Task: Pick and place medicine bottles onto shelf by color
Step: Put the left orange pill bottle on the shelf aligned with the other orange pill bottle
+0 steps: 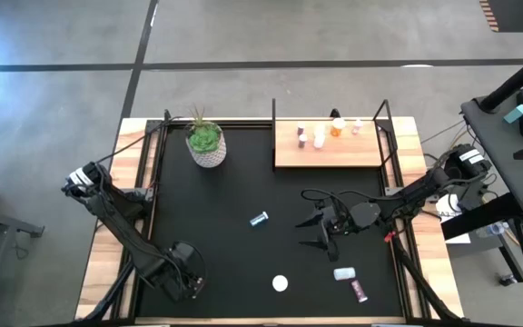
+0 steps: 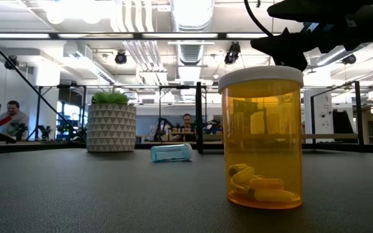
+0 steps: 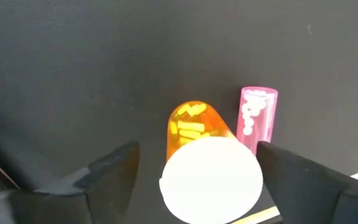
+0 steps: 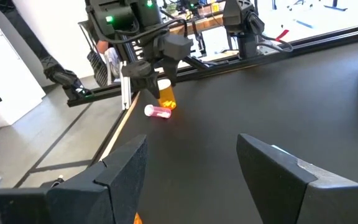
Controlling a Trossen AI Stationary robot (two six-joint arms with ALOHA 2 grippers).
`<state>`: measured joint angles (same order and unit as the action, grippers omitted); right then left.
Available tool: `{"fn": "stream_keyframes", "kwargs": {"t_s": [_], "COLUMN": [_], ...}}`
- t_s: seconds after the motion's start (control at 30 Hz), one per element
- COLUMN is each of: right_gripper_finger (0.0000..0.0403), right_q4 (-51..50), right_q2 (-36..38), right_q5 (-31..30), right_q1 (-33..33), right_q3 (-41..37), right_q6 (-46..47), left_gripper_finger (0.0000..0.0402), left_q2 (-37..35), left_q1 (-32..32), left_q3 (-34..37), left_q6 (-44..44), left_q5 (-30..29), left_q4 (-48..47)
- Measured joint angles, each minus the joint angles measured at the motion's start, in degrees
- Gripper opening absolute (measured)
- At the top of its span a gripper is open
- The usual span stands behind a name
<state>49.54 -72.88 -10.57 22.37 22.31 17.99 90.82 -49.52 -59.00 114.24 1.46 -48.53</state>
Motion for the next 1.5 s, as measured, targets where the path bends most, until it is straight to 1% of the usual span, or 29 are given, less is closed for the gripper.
{"fn": "stream_keyframes", "kwargs": {"t_s": [0.27, 0.37, 0.53, 0.6, 0.73, 0.9, 1.03, 1.1, 1.2, 1.33, 1.43, 1.5], "right_gripper_finger": [0.0238, 0.0238, 0.0238, 0.0238, 0.0238, 0.0238, 0.0238, 0.0238, 0.0238, 0.0238, 0.0238, 0.0238], "right_q4": [0.0, 0.0, 0.0, 0.02, 0.0, 0.0, 0.0, 0.0, 0.08, 1.44, 1.73, 1.74], "right_q2": [0.0, 0.0, -0.02, -0.01, -0.01, -0.02, 0.0, 0.0, -0.02, 0.0, 0.0, 0.0], "right_q5": [0.0, 0.0, 0.0, -0.02, -0.01, 0.01, -0.01, 0.0, -0.02, -0.02, -0.01, -0.02], "right_q1": [0.0, 0.0, 0.0, 0.0, 0.0, 0.0, 0.0, 0.0, 0.0, -0.02, -0.02, -0.03], "right_q3": [0.0, 0.0, -0.01, -0.01, -0.01, 0.0, 0.0, -0.02, -0.02, 0.73, 1.92, 2.7], "right_q6": [0.0, 0.01, 0.0, 0.0, 0.01, 0.0, -0.01, -0.01, 0.01, -0.02, -0.01, -0.02], "left_gripper_finger": [0.0207, 0.018, 0.0178, 0.0184, 0.019, 0.0184, 0.0184, 0.0184, 0.0184, 0.0184, 0.0184, 0.0184], "left_q2": [0.68, 0.44, -0.74, -1.27, -2.37, -3.21, -3.31, -3.31, -3.31, -3.31, -3.33, -3.32], "left_q1": [0.0, -0.02, 0.79, 1.73, 5.64, 13.54, 20.98, 24.64, 29.18, 33.53, 35.67, 36.62], "left_q3": [0.02, 0.02, -0.26, -0.26, -0.26, -0.73, -2.47, -3.37, -4.22, -4.5, -4.63, -5.08], "left_q6": [-1.83, -2.55, -2.67, -2.76, -7.64, -20.36, -33.65, -40.27, -51.92, -66.59, -74.99, -78.62], "left_q5": [-0.23, -1.76, -3.86, -4.2, -5.0, -7.69, -9.57, -11.3, -13.12, -13.39, -13.37, -13.46], "left_q4": [-0.04, -0.14, -1.95, -3.47, -6.15, -6.06, -5.52, -3.42, 4.13, 19.25, 28.18, 30.62]}}
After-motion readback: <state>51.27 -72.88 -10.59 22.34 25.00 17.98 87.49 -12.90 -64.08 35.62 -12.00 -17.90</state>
